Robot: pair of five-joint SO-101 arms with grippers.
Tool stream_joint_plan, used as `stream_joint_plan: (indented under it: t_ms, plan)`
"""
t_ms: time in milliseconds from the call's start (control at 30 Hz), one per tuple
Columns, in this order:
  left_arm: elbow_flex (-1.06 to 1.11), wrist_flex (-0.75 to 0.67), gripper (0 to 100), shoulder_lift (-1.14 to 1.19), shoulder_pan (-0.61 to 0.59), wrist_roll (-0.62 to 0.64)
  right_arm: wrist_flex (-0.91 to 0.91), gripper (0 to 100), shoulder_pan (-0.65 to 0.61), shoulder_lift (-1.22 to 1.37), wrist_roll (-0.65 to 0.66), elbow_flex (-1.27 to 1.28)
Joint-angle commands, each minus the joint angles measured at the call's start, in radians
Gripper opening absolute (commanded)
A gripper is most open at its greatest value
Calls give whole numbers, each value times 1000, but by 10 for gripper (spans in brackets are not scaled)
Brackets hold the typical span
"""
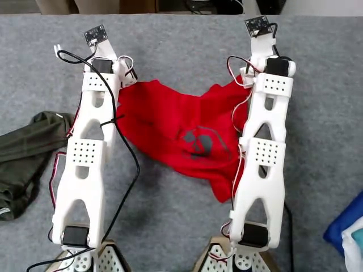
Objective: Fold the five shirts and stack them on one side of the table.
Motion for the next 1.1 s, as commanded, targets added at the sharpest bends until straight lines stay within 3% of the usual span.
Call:
stream_joint_plan:
  t_ms: [0, 233, 667, 833, 1067]
  plan:
    - [-11, 3, 140, -21, 8, -11, -18, 5, 22, -2, -2, -8]
    - [-11, -17, 21, -13, 11, -68, -18, 5, 22, -2, -2, -8]
    - [-26, 51, 20, -24, 12, -54, -18, 5, 22, -2, -2, -8]
    - [-181, 138, 20, -16, 11, -3, -60, 5, 13, -4, -5, -8]
    - [-353, 232, 20, -35, 41, -5, 26, 5, -5, -56, -11, -45]
